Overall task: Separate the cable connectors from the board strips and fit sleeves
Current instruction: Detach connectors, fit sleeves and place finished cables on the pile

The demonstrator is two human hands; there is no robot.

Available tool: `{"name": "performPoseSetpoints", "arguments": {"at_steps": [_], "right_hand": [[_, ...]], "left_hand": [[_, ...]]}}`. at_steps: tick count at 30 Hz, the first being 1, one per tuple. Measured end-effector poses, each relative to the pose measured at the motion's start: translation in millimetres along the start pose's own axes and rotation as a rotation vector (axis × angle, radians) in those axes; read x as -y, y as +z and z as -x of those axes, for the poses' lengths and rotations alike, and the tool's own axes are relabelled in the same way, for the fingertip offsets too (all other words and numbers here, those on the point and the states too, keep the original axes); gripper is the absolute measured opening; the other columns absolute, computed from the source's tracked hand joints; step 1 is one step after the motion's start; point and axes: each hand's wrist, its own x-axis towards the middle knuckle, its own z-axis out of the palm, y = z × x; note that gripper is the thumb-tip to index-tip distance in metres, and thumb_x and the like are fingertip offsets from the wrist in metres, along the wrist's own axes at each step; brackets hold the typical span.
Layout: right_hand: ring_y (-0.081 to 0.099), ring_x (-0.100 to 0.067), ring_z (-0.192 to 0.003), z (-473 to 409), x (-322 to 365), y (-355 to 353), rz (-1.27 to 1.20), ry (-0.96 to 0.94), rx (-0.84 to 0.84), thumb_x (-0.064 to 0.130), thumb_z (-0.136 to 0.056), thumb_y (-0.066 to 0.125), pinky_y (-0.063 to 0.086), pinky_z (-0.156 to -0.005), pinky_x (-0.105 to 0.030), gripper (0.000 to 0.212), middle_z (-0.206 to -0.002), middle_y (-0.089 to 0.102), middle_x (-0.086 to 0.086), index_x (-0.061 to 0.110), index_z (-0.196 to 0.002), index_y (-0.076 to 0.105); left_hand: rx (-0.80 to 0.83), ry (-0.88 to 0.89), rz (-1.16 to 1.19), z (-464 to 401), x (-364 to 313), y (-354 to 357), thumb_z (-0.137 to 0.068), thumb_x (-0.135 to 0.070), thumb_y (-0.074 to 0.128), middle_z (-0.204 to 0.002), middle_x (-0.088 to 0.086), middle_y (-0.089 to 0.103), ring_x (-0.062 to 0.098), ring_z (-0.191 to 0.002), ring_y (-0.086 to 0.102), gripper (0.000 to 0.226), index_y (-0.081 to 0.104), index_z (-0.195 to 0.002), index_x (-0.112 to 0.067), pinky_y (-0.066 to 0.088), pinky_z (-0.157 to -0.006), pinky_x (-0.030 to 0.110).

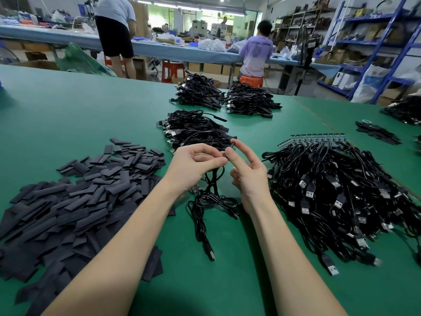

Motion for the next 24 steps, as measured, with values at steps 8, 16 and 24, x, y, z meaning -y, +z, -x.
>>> {"name": "performPoseSetpoints", "arguments": {"at_steps": [8,16,24], "right_hand": [[0.030,-0.009,-0.051,1.9,0.7,-0.8,0.033,-0.001,-0.032,0.024,-0.089,0.079,0.029,-0.044,-0.016,0.025,-0.070,0.073,0.008,0.035,-0.111,0.073],[0.046,0.002,-0.046,-5.6,9.2,-1.8,0.011,-0.123,-0.141,0.022,-0.088,0.080,0.037,-0.052,-0.010,0.025,-0.083,0.079,0.002,0.030,-0.110,0.071],[0.056,-0.006,-0.057,-8.9,15.3,-10.4,0.084,-0.056,-0.120,0.042,-0.095,0.071,0.043,-0.054,-0.017,0.024,-0.099,0.079,0.011,0.033,-0.116,0.061]], "left_hand": [[-0.018,0.018,-0.118,0.3,-0.7,-0.6,-0.079,-0.013,0.085,-0.078,-0.003,0.078,0.001,-0.082,0.074,0.011,0.075,-0.085,-0.013,0.047,-0.073,0.004],[0.068,-0.104,-0.259,-1.5,0.1,1.2,-0.082,-0.025,0.084,-0.109,-0.004,0.069,0.006,-0.087,0.073,0.040,0.060,-0.114,-0.024,0.052,-0.068,0.012],[-0.133,0.132,-0.168,-4.7,-1.4,8.2,-0.084,-0.006,0.079,-0.098,0.009,0.070,0.012,-0.087,0.067,0.026,0.060,-0.100,-0.014,0.055,-0.082,0.020]]}}
